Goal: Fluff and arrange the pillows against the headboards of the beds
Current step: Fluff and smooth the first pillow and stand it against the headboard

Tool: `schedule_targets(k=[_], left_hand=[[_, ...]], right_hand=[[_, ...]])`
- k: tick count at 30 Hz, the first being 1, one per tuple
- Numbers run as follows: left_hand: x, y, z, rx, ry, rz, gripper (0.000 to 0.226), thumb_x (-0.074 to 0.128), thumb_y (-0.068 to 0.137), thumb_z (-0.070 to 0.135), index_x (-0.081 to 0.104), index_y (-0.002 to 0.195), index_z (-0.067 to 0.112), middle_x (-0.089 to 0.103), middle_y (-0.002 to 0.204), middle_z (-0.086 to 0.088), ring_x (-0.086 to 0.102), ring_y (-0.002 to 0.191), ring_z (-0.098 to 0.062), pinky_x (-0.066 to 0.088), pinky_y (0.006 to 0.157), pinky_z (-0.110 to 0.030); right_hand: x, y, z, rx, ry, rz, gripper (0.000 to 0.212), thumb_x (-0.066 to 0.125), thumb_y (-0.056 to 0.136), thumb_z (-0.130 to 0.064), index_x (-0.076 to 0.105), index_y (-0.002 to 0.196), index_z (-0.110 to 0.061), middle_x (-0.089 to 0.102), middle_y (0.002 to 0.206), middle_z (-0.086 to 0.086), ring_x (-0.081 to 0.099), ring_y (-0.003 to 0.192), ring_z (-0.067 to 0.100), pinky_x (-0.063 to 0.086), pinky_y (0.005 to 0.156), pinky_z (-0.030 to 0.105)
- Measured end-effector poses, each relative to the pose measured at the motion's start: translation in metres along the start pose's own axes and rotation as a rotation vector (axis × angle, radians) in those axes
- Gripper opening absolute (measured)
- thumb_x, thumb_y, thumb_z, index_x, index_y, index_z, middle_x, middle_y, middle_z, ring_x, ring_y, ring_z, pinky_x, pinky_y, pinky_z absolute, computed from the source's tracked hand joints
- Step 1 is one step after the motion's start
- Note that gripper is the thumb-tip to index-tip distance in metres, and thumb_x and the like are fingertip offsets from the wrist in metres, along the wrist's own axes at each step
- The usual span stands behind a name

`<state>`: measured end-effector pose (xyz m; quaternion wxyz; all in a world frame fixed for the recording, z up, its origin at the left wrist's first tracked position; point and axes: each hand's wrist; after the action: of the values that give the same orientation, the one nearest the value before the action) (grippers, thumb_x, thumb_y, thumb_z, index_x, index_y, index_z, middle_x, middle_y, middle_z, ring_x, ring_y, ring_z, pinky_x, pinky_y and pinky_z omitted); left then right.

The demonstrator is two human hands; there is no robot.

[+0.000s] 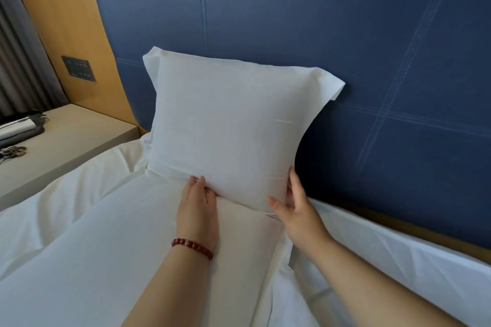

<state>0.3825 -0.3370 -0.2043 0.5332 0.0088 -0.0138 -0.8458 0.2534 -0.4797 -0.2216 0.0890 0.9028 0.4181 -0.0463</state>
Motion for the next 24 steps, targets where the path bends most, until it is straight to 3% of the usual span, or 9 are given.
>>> schedule_targets(k=[3,5,7,10,12,14,16,20,24], left_hand=[[0.002,-0.029,0.002,0.024,0.031,-0.014,0.037,0.051,0.100,0.027,0.053,0.135,0.015,0.051,0.141,-0.001,0.047,0.131,-0.016,0.034,0.102,-0.020],[0.006,-0.047,-0.001,0.157,0.329,-0.081,0.035,0.060,0.095,0.025,0.058,0.129,0.017,0.045,0.142,0.011,0.040,0.137,-0.011,0.024,0.105,-0.012],[0.015,-0.068,-0.010,0.294,0.700,-0.207,0.044,0.059,0.094,0.035,0.053,0.133,0.016,0.032,0.153,0.003,0.021,0.146,-0.017,0.012,0.112,-0.013],[0.034,-0.116,-0.015,0.252,1.052,-0.298,0.063,0.039,0.095,0.057,0.034,0.148,0.022,0.006,0.164,-0.006,-0.008,0.149,-0.024,-0.006,0.119,-0.032],[0.052,-0.158,-0.016,0.202,1.031,-0.435,0.063,0.035,0.095,0.060,0.033,0.148,0.026,0.011,0.163,-0.006,0.003,0.149,-0.025,0.000,0.121,-0.033],[0.066,-0.189,-0.011,0.119,0.966,-0.586,0.061,0.038,0.093,0.062,0.036,0.144,0.028,0.021,0.159,-0.003,0.028,0.142,-0.026,0.024,0.117,-0.037],[0.075,-0.199,0.000,0.161,1.090,-0.614,0.061,0.037,0.092,0.063,0.037,0.142,0.027,0.027,0.154,0.000,0.042,0.133,-0.026,0.037,0.108,-0.039],[0.090,-0.211,0.025,0.227,1.262,-0.624,0.062,0.034,0.092,0.064,0.039,0.140,0.027,0.038,0.148,0.004,0.039,0.131,-0.027,0.038,0.104,-0.040],[0.110,-0.242,0.020,0.341,1.372,-0.627,0.060,0.036,0.089,0.066,0.045,0.136,0.031,0.040,0.148,0.008,0.029,0.137,-0.023,0.030,0.106,-0.043]], right_hand=[[-0.002,-0.037,0.021,0.087,-0.112,-0.036,0.072,0.066,0.091,-0.034,0.023,0.148,-0.044,0.031,0.152,-0.019,0.032,0.139,-0.001,0.027,0.117,0.028],[-0.010,-0.065,0.033,0.178,-0.182,-0.084,0.061,0.064,0.092,-0.038,0.035,0.146,-0.040,0.038,0.146,-0.021,0.037,0.135,-0.001,0.030,0.115,0.025],[-0.023,-0.095,0.042,0.222,-0.227,-0.100,0.047,0.058,0.094,-0.043,0.047,0.139,-0.038,0.047,0.139,-0.022,0.043,0.130,-0.003,0.032,0.109,0.017],[-0.045,-0.138,0.053,0.198,-0.301,-0.029,0.028,0.052,0.099,-0.032,0.062,0.125,-0.031,0.058,0.131,-0.018,0.049,0.122,-0.007,0.028,0.095,-0.001],[-0.063,-0.166,0.057,0.206,-0.329,-0.004,0.026,0.052,0.100,-0.028,0.065,0.122,-0.030,0.060,0.129,-0.018,0.050,0.122,-0.009,0.028,0.095,-0.002],[-0.079,-0.187,0.058,0.205,-0.366,-0.007,0.025,0.051,0.100,-0.028,0.063,0.121,-0.035,0.060,0.128,-0.019,0.049,0.121,-0.013,0.028,0.097,0.000],[-0.093,-0.200,0.054,0.228,-0.375,-0.012,0.024,0.048,0.101,-0.032,0.063,0.118,-0.039,0.061,0.125,-0.022,0.050,0.118,-0.013,0.030,0.098,0.001],[-0.116,-0.217,0.047,0.223,-0.479,-0.021,0.038,0.040,0.103,-0.035,0.059,0.133,-0.024,0.056,0.138,-0.012,0.046,0.128,-0.002,0.029,0.111,0.017],[-0.149,-0.244,0.055,0.159,-0.649,-0.014,0.040,0.037,0.103,-0.035,0.057,0.136,-0.024,0.046,0.146,-0.014,0.030,0.139,-0.002,0.011,0.108,0.007]])
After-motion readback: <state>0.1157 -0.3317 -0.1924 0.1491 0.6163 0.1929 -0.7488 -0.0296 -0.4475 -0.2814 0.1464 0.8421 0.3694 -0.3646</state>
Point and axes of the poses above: each hand's wrist, its own y-axis towards the middle knuckle, its own x-axis out of the palm, z = x × y
